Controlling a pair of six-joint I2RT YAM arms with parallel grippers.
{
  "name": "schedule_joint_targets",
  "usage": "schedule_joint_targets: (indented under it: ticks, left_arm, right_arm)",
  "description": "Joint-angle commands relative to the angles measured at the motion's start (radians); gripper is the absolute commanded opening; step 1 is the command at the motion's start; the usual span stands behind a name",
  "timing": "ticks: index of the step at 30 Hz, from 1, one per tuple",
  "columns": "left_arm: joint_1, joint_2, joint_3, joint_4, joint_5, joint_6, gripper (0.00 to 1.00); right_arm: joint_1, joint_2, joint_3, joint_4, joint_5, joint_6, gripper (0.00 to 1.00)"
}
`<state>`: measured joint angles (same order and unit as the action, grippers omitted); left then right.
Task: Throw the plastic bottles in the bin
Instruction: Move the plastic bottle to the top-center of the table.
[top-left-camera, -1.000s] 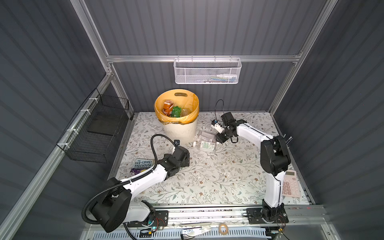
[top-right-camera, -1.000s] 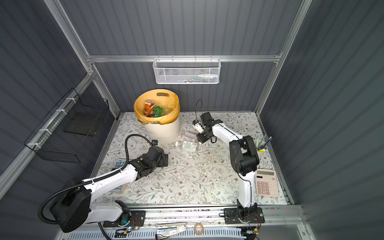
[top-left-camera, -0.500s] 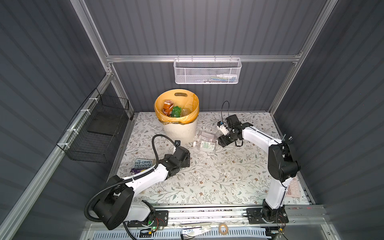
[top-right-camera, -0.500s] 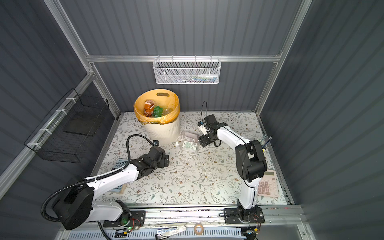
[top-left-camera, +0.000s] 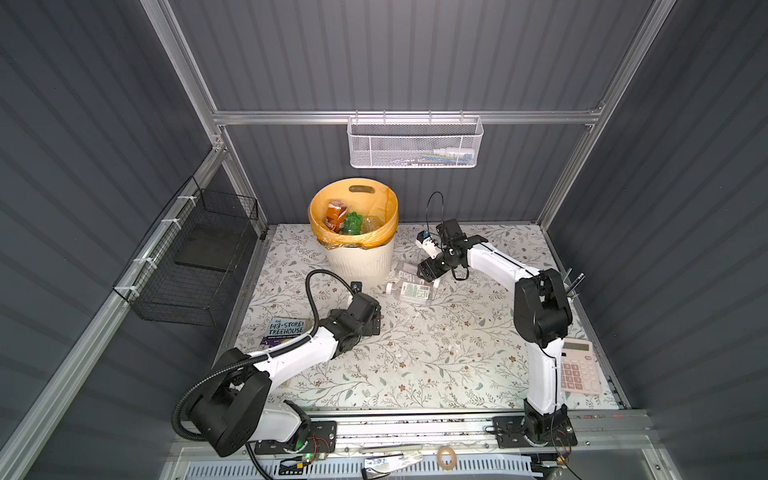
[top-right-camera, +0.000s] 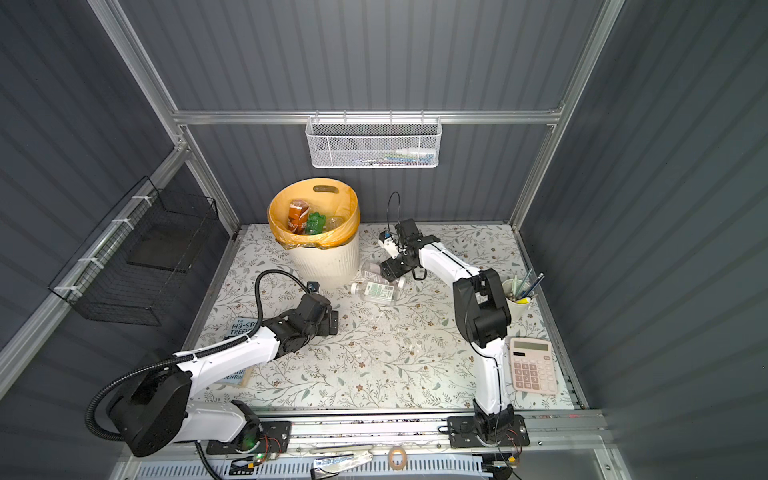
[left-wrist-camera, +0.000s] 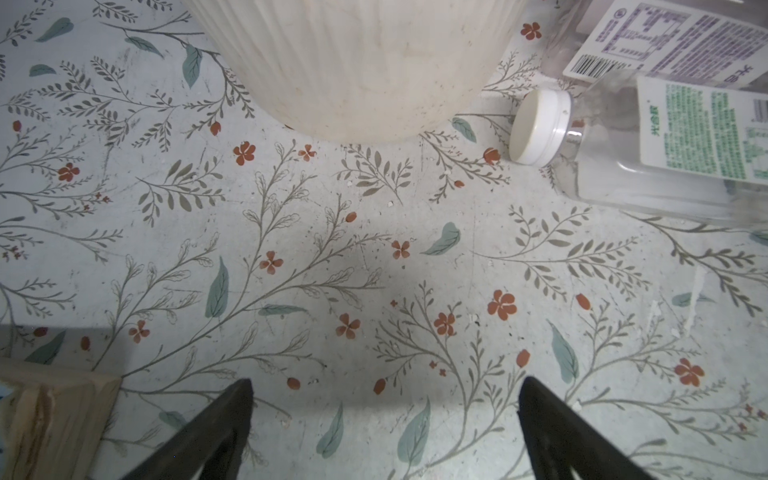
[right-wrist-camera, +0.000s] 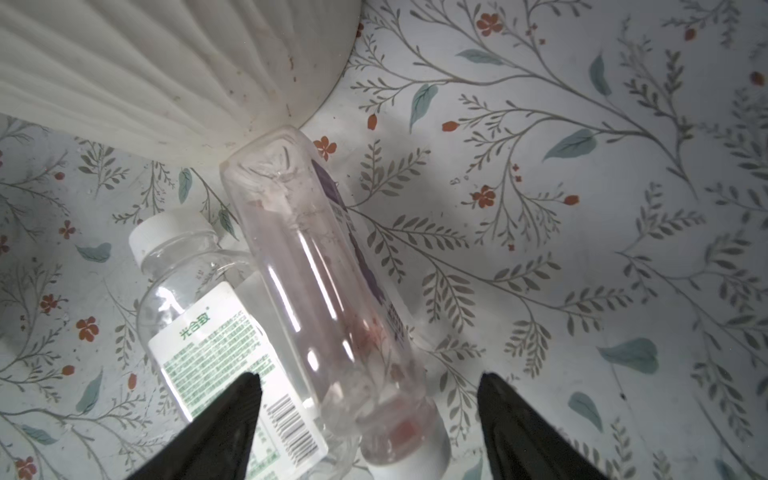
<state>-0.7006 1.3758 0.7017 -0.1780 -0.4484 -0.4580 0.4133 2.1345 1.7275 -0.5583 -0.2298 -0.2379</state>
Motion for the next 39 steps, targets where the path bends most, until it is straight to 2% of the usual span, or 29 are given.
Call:
schedule_joint_targets:
  ticks: [1,8,11,17,24,28,30,36,39]
  left_arm:
    - [0.005,0.016,0.037,0.000,0.011,-0.010,1.00]
    - [0.005,0.025,0.043,0.003,0.011,-0.006,1.00]
    - [0.005,0.031,0.050,0.002,0.013,-0.002,1.00]
    - [0.005,0.038,0.053,0.008,0.019,-0.002,1.00]
    - [0.005,0.046,0.055,0.014,0.023,0.000,1.00]
    - [0.004,0.057,0.069,0.001,0.017,0.008,1.00]
    - [0.005,0.061,0.072,-0.003,0.014,0.009,1.00]
    - [0.005,0.065,0.072,0.000,0.015,0.011,1.00]
    - [0.007,0.063,0.068,0.002,0.017,0.007,1.00]
  right_arm:
    - [0.002,0.033,0.053,-0.074,-0.024,-0.027,0.79]
    - [0.002,0.036,0.033,-0.074,0.043,-0.014,0.61]
    - [-0.002,0.015,0.001,-0.069,0.082,0.005,0.51]
    - [-0.022,-0.129,-0.189,-0.001,0.108,0.047,0.42]
    - [-0.032,-0.308,-0.394,0.006,0.262,0.135,0.46]
    - [-0.030,-0.332,-0.433,-0.065,0.281,0.147,0.57]
    - [-0.030,-0.334,-0.446,-0.086,0.297,0.150,0.71]
    - [-0.028,-0.333,-0.428,-0.062,0.304,0.150,0.87]
    - [-0.028,-0.306,-0.386,-0.066,0.290,0.144,0.89]
